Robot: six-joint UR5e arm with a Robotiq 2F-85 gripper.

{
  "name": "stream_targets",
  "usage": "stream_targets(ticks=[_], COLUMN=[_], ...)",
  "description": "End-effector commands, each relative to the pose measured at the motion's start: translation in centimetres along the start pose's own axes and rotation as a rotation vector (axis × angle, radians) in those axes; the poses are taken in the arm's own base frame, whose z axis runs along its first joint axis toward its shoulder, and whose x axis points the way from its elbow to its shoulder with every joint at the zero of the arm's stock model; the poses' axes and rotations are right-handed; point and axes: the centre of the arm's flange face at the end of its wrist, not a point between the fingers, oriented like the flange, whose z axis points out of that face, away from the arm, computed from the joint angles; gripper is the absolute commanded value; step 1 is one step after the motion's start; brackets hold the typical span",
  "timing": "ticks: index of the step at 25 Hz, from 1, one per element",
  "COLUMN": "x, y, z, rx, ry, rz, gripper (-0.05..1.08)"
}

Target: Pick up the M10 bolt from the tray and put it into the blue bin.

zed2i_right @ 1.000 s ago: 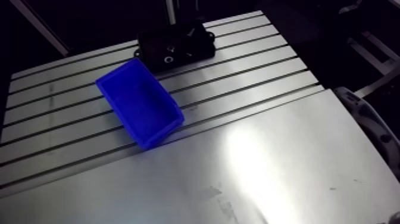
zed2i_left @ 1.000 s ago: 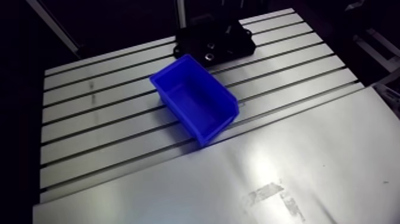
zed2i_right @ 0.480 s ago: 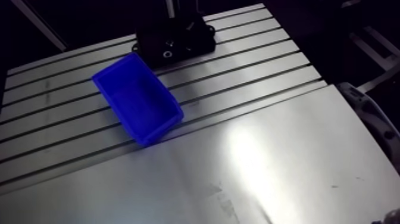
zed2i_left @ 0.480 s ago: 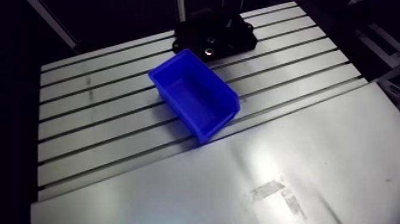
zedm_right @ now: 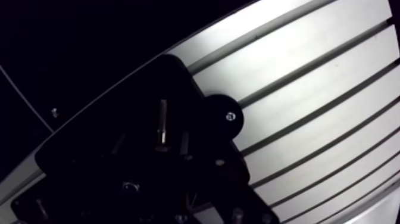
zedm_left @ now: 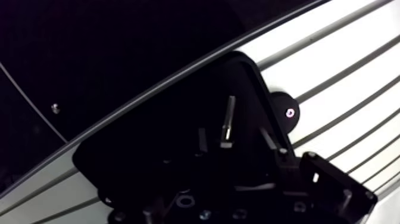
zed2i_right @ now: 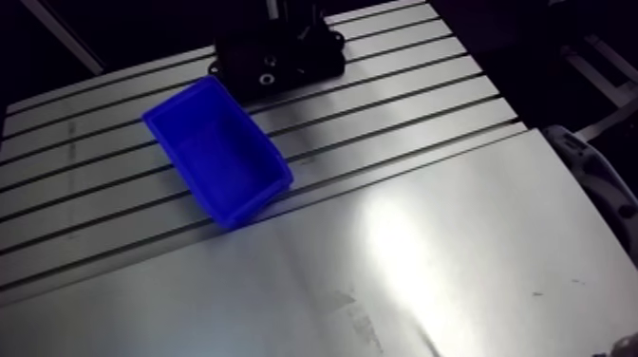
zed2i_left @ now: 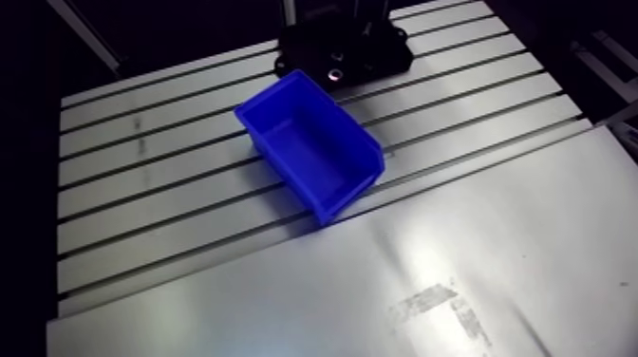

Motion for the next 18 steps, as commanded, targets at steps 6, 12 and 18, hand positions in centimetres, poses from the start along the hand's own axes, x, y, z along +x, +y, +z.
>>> stream_targets(ticks=[6, 12, 18], x=[0.4, 0.5, 0.4], y=[-0.2, -0.2, -0.2], z=[1.4, 1.4, 1.7], rx=[0.001, 0.002, 0.001], ry=[0.011, 0.013, 0.007], rz=[-0.003, -0.003, -0.003], gripper=[0.54, 0.58, 0.61])
